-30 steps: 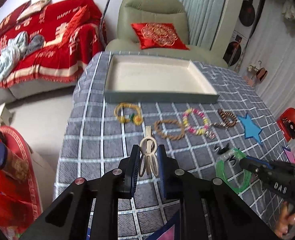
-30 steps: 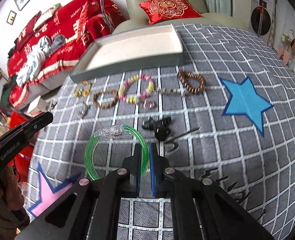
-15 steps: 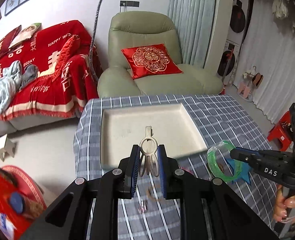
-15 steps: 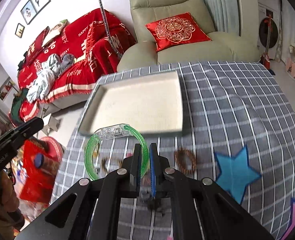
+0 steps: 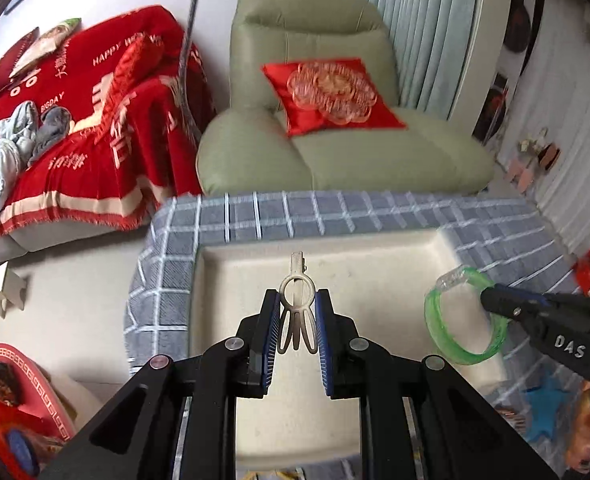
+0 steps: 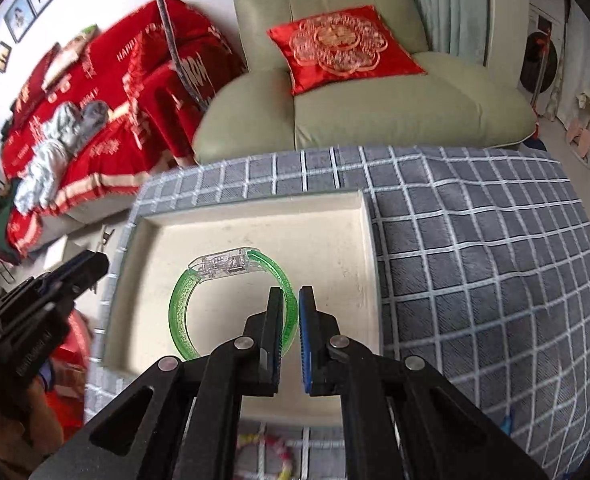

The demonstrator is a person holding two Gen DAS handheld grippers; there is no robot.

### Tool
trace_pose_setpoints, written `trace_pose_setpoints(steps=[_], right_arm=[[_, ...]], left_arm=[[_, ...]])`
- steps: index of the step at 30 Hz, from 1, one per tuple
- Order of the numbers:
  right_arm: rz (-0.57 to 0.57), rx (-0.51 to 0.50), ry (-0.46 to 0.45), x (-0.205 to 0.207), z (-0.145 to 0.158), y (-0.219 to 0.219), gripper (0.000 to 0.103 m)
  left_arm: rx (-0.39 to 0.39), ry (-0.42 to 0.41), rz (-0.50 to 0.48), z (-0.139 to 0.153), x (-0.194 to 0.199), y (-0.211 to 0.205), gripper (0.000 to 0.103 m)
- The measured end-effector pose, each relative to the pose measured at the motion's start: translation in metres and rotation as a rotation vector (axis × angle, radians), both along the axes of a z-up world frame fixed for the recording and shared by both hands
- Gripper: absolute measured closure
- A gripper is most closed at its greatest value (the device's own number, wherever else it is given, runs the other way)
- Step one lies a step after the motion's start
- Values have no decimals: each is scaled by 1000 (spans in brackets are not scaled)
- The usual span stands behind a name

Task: Organize jewelry
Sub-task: 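Carry the clip and bangle into the white tray and open both tools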

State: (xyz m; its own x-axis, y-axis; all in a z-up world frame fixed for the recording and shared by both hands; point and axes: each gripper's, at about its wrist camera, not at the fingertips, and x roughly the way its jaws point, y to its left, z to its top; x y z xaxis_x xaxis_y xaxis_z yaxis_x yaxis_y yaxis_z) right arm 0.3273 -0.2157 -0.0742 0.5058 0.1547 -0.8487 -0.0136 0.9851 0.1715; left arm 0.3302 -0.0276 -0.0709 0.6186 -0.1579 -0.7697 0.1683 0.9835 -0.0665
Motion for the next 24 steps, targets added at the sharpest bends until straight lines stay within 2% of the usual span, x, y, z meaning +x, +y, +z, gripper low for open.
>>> trace_pose_setpoints(steps=[4, 8, 12, 16, 17, 19, 20, 21, 22, 23, 24], right_arm=[[-6, -2, 52, 10, -36, 2, 95], [-6, -50, 70, 15, -62, 4, 95], [-4, -49, 67, 14, -66, 5, 94], [7, -63, 66, 13, -65, 8, 93], [4, -54, 70, 12, -64, 7, 90], [-3, -27, 62, 8, -58, 4, 74], [-6, -18, 51, 5, -55, 3, 56], [-8, -8, 29, 0, -48, 2, 45], [-9, -4, 17, -3, -45, 1, 45], [-7, 1, 5, -8, -39, 0, 45], [-5, 7, -3, -12, -34, 0, 44]], left_arm=[[38, 55, 3, -40, 12, -9, 68], [87, 70, 1, -61, 13, -18, 68], [153, 78, 1, -76, 13, -24, 68], [178, 57, 13, -75, 11, -27, 68], [187, 55, 13, -75, 10, -28, 68], [195, 53, 17, -75, 8, -29, 68], [189, 53, 17, -74, 8, -28, 68], [175, 54, 20, -74, 7, -26, 68], [159, 56, 24, -74, 6, -24, 61], [144, 59, 27, -74, 5, -22, 47], [131, 56, 38, -72, 5, -19, 6]])
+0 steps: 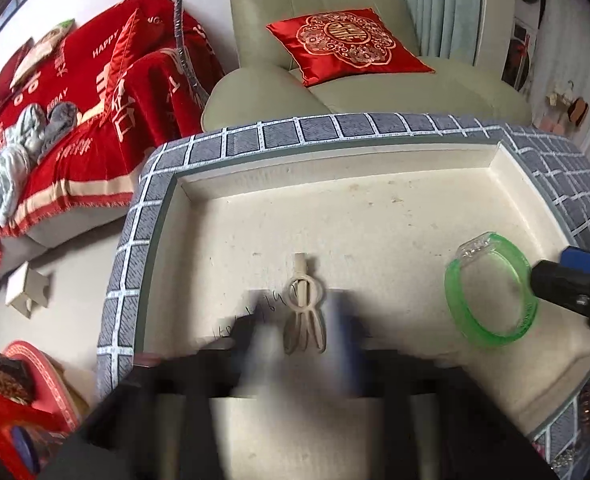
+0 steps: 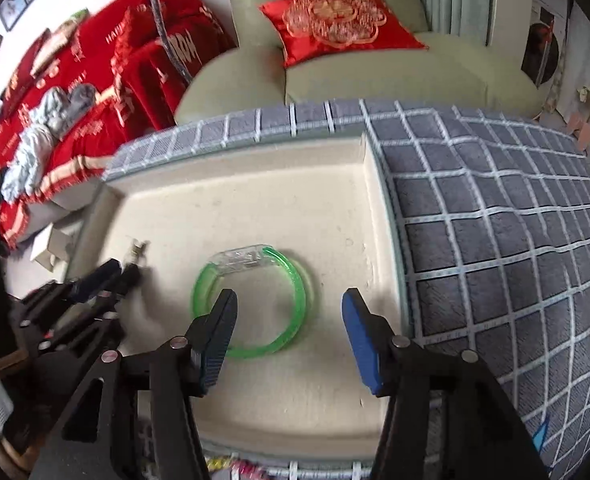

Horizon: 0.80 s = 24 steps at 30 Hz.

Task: Organize jewelry
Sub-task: 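Carry the clip and bangle into the white tray and open both tools, then withdraw both tools from the tray back over the table jewelry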

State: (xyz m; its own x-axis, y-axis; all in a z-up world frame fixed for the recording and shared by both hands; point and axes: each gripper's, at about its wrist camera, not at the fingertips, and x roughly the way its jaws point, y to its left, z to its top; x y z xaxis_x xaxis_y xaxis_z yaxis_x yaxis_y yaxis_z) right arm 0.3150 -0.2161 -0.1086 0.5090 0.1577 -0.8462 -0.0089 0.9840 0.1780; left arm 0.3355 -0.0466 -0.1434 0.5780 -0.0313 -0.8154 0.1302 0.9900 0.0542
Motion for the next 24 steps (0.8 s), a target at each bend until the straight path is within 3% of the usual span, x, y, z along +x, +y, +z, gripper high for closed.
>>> trace_pose_setpoints(steps=[1, 5, 8, 10, 11, 12, 14, 17, 19, 24], right_arm=[[-1, 7, -12, -6, 5, -2, 44], [-11, 30, -43, -29, 20, -6, 36], [-13, 42, -61, -47, 27, -5, 36], [-10, 47, -71, -58, 29, -5, 29], [-6, 53, -80, -65, 31, -4, 20], [-4, 60, -95, -73, 33, -4, 20], [1, 81, -119, -85, 34, -4, 19], [3, 109, -120, -106, 31, -2, 1], [7, 114, -107, -121, 28, 0, 0], [21, 95, -46, -150, 13, 4, 0]], left_arm=[[-5, -24, 17, 3, -3, 2, 0], [8, -53, 9, 11, -12, 3, 0], [19, -105, 15, 23, -29, 5, 0], [7, -142, 5, 33, -43, 8, 0], [3, -152, 1, 36, -49, 9, 0], [-3, -165, -5, 41, -59, 12, 0], [-6, -174, 9, 45, -73, 19, 0], [-71, -159, 13, 48, -98, 32, 0], [-106, -152, 24, 46, -119, 41, 0], [-94, -135, 47, 36, -161, 45, 0]])
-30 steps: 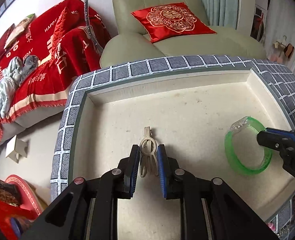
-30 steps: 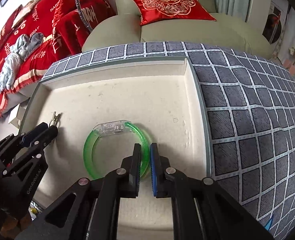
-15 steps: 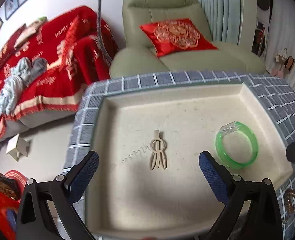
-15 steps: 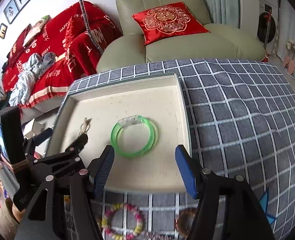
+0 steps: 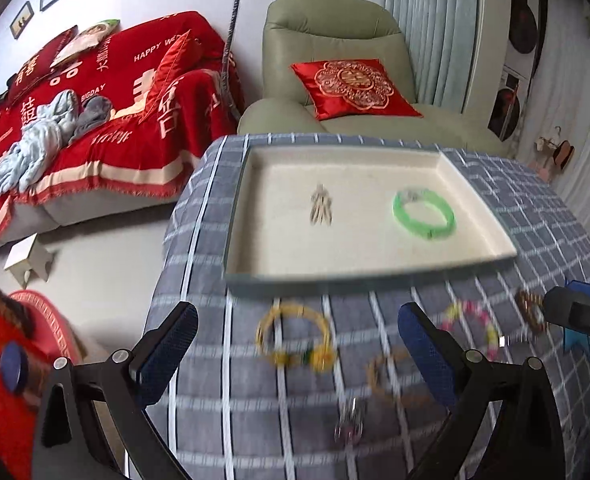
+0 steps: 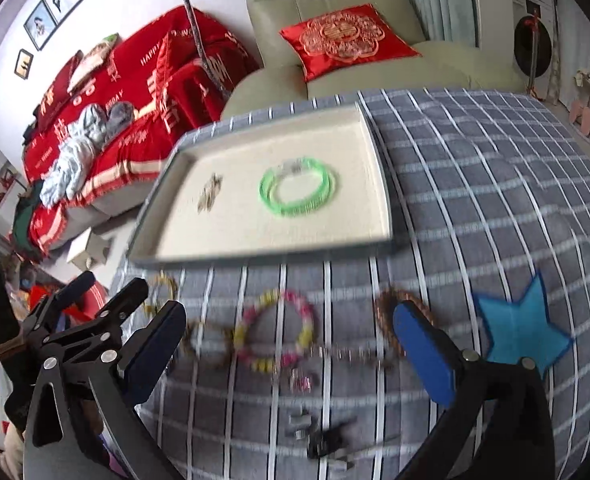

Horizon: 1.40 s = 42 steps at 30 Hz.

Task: Organize jewelry
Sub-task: 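Withdraw both tools from the tray back over the table jewelry, then grasp the silver heart pendant with the left tool while the right tool grasps a silver charm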

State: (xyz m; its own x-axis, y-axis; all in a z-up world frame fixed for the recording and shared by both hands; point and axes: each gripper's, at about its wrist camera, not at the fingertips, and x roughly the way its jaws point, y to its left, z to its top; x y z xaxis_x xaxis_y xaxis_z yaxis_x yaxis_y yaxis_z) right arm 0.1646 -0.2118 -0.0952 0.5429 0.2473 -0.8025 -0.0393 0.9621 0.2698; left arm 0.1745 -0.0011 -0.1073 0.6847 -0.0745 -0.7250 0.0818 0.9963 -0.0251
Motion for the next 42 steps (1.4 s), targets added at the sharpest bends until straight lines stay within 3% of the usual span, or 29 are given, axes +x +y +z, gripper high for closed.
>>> trace_pose_setpoints(steps=[10, 14, 17, 29, 31, 36, 38, 40, 42], right_arm=[[56, -38, 80, -22, -29, 8, 1], [72, -48, 97, -21, -34, 12, 14], [89, -49, 119, -18, -40, 16, 31], [170, -167, 125, -6, -51, 37, 36], [177, -192, 120, -6, -51, 41, 40], [195, -288, 101, -9, -52, 51, 63], [196, -298, 96, -10, -52, 53, 71], [193, -293, 96, -10, -51, 53, 71], [189, -283, 91, -12, -50, 51, 72]], left_arm=[[39, 68, -43, -28, -32, -2, 0], [40, 75, -57, -32, -36, -3, 0], [27, 73, -61, -31, -37, -3, 0], [21, 136, -103, -47, -29, -12, 2], [16, 146, -116, -50, -28, -15, 16], [-3, 144, -141, -49, -30, -19, 23], [-2, 135, -160, -48, -33, -22, 38], [-2, 128, -186, -46, -34, -25, 66], [-5, 129, -199, -45, -35, -26, 69]])
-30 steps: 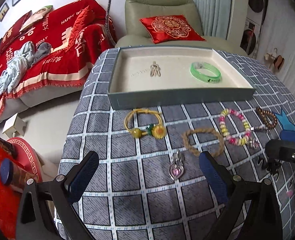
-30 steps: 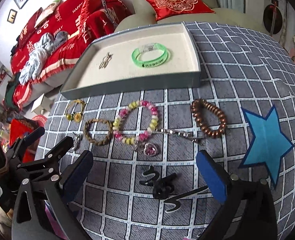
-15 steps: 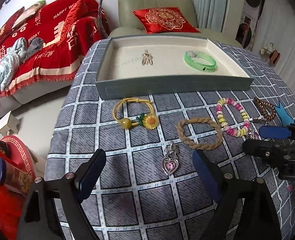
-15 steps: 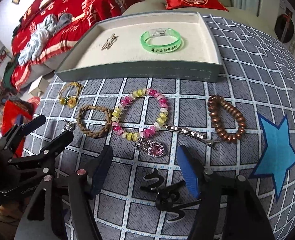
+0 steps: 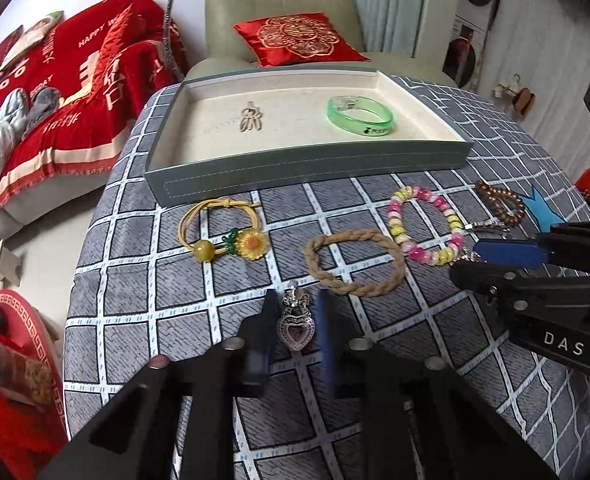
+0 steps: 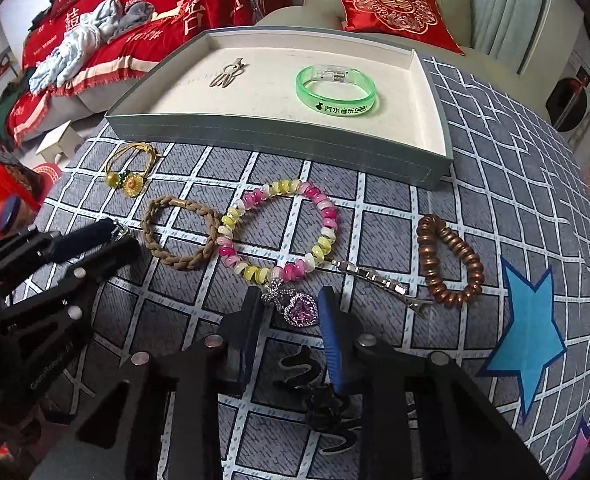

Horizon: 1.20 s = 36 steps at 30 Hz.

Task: Organize jewelry
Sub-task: 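Grasp the silver heart pendant with the left tool while the right tool grasps a silver charm, then lower the pendant beside the beige clip with the left tool while the right drops the charm inside the bangle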

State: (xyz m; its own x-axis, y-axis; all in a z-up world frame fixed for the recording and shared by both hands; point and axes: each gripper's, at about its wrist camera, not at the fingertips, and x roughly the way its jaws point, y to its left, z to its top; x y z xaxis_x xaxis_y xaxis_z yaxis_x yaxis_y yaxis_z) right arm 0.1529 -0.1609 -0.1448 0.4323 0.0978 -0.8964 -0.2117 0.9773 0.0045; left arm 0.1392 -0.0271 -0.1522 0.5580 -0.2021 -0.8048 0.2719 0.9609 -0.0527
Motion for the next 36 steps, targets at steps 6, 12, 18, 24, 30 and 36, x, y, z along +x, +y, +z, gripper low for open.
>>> trace_pose_setpoints(steps=[6, 12, 18, 24, 30, 36], right_arm=[[-2, 47, -12, -5, 9, -9, 88], [-29, 123, -19, -7, 19, -21, 88], [-34, 180, -46, -8, 36, -25, 88], [-50, 229, -73, 7, 56, -31, 88], [-69, 293, -89, 43, 76, -38, 88], [-103, 327, -95, 88, 87, -43, 88]], left_arm=[[-88, 11, 10, 7, -6, 11, 69], [-133, -10, 18, 21, -8, 19, 69], [-160, -39, 40, 39, -4, 29, 69], [-169, -100, 45, 67, 10, 36, 69], [-171, -170, 62, 103, 43, 45, 69], [-171, -178, 86, 122, 91, 48, 69]])
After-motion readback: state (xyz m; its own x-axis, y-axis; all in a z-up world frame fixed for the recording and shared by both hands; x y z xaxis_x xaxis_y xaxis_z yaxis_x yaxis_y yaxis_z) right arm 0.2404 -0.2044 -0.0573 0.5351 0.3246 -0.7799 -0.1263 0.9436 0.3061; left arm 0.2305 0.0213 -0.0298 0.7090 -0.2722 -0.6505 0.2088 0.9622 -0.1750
